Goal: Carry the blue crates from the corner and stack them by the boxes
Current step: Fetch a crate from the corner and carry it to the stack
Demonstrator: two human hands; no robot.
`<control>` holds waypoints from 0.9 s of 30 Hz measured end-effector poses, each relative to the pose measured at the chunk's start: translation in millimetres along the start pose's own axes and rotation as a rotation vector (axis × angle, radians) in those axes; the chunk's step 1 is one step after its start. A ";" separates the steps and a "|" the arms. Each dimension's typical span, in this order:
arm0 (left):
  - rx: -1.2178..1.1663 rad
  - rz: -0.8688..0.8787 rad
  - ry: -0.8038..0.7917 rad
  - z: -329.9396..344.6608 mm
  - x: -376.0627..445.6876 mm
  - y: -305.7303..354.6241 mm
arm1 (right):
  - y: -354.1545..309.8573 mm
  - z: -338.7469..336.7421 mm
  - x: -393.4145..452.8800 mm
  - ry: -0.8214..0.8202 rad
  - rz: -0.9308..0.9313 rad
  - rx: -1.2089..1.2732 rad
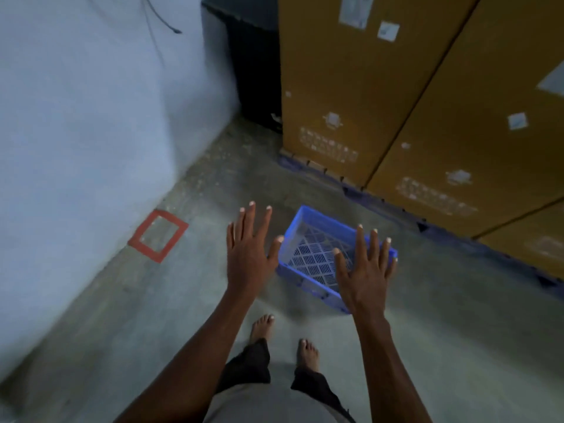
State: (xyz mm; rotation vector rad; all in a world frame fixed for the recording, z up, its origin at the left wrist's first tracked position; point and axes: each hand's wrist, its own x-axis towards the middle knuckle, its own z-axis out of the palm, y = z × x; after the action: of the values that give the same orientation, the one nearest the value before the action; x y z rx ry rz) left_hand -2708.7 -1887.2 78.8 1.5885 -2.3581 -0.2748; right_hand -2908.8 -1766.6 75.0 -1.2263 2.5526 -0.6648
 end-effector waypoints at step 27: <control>0.132 -1.263 0.650 -209.3 -584.4 -213.1 | -297.4 83.3 -443.8 -0.716 -1.195 0.074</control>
State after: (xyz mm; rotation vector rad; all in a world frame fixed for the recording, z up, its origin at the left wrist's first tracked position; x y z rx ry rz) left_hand -2245.6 -1425.6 135.0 2.5062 -0.7100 0.1604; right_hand -2398.4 -1606.5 154.5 -2.3531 1.0582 -0.3505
